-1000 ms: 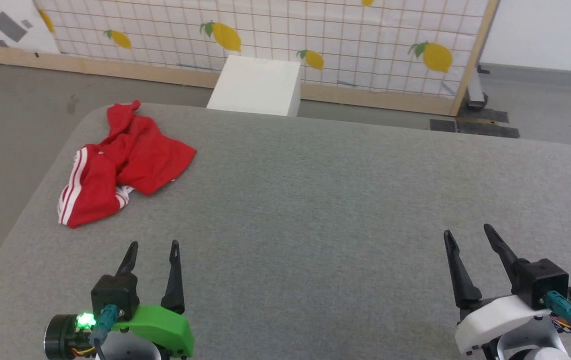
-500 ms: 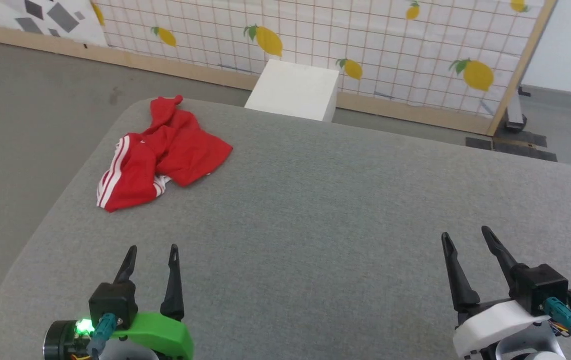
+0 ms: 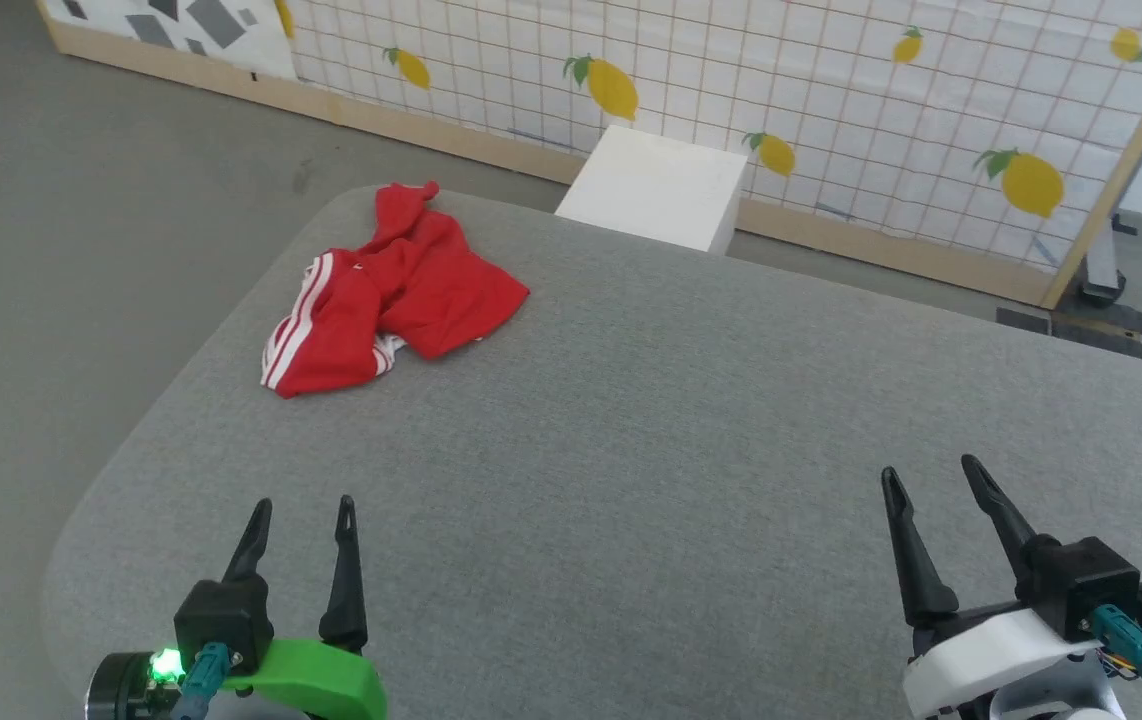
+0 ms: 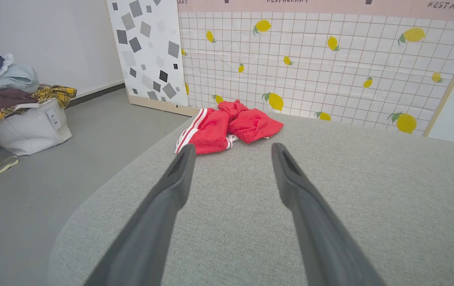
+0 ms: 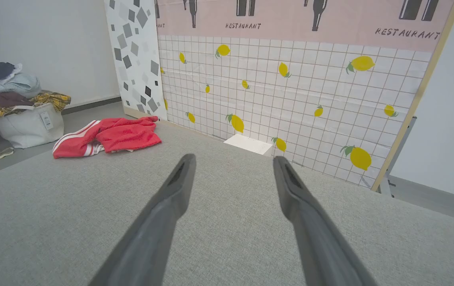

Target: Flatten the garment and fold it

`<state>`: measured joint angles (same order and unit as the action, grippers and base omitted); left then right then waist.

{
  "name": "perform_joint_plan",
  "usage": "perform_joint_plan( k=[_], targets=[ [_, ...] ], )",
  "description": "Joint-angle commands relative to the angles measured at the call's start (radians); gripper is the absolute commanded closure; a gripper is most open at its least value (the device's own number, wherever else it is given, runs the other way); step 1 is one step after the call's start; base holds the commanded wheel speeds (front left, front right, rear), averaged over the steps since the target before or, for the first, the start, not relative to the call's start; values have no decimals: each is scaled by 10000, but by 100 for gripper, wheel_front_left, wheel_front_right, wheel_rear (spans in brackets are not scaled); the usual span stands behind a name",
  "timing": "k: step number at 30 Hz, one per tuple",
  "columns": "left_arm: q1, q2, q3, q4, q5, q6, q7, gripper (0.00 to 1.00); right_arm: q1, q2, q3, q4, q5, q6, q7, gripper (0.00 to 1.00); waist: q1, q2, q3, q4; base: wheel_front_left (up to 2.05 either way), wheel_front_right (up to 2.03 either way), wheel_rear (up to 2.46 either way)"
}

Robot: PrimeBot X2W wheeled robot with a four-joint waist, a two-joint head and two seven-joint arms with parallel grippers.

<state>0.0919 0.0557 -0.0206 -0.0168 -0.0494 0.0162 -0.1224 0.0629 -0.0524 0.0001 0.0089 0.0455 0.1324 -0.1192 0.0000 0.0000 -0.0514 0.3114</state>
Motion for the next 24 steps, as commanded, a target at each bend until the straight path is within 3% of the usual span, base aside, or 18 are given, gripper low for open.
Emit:
perform_joint_plan(
  k=[1, 24],
  targets=[
    [183, -28, -5, -67, -117, 63, -110, 0, 145, 10, 26, 19, 47, -9, -136, 0, 0, 0, -22, 176, 0, 0, 0],
    [433, -38, -57, -169, -196, 136, -583, 0, 345, 15, 117, 143, 280, -12, -611, 0, 0, 0, -113, 1316, 0, 0, 0]
  ],
)
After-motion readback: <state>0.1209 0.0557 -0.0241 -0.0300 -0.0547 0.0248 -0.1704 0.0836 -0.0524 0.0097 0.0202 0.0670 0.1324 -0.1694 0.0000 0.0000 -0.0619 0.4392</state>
